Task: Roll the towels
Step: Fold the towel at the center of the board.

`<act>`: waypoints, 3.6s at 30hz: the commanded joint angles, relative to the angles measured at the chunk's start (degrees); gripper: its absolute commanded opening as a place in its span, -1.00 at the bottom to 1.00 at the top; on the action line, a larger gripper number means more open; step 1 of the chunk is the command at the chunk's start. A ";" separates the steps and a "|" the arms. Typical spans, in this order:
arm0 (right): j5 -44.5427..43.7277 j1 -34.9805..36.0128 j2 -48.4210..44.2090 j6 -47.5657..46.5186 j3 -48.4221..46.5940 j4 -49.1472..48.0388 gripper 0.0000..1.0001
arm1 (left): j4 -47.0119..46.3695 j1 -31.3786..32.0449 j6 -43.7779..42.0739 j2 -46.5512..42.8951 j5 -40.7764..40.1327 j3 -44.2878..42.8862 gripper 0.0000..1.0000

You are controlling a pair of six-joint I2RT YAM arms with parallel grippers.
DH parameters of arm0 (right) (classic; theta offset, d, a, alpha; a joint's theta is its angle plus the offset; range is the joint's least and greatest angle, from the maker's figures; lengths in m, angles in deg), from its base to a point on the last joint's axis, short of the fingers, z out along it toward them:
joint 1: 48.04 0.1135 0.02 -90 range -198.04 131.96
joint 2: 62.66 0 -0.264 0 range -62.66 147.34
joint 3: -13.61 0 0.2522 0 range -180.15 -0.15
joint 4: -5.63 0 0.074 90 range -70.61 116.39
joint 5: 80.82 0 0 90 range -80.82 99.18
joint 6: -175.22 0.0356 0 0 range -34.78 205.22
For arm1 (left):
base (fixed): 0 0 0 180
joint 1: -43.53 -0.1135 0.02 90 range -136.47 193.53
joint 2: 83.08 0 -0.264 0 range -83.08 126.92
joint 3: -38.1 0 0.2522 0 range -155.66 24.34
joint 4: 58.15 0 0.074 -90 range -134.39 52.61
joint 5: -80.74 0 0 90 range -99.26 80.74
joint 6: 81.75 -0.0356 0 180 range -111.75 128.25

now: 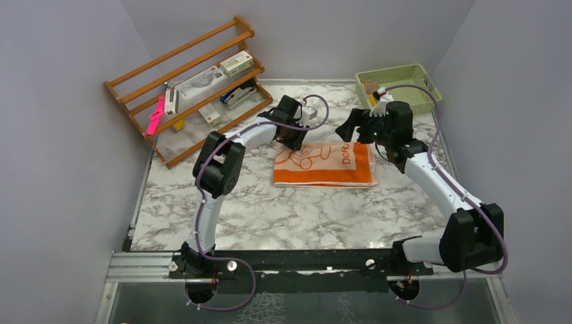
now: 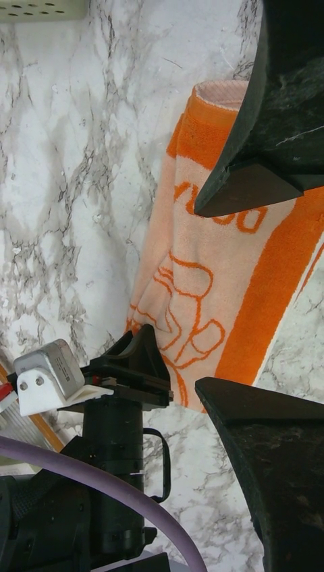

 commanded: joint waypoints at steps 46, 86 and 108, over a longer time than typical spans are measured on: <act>6.94 -5.44 18.67 2.31 13.29 -6.38 0.75 | 5.13 -11.79 8.69 6.79 -21.25 -2.05 -0.29; 12.95 -5.79 6.59 0.78 7.40 0.73 0.75 | -24.26 -12.18 49.52 -31.37 16.56 50.65 -0.60; -3.97 2.06 -8.00 -2.78 5.72 9.86 0.77 | -16.67 -2.52 55.41 -62.59 1.57 56.29 0.81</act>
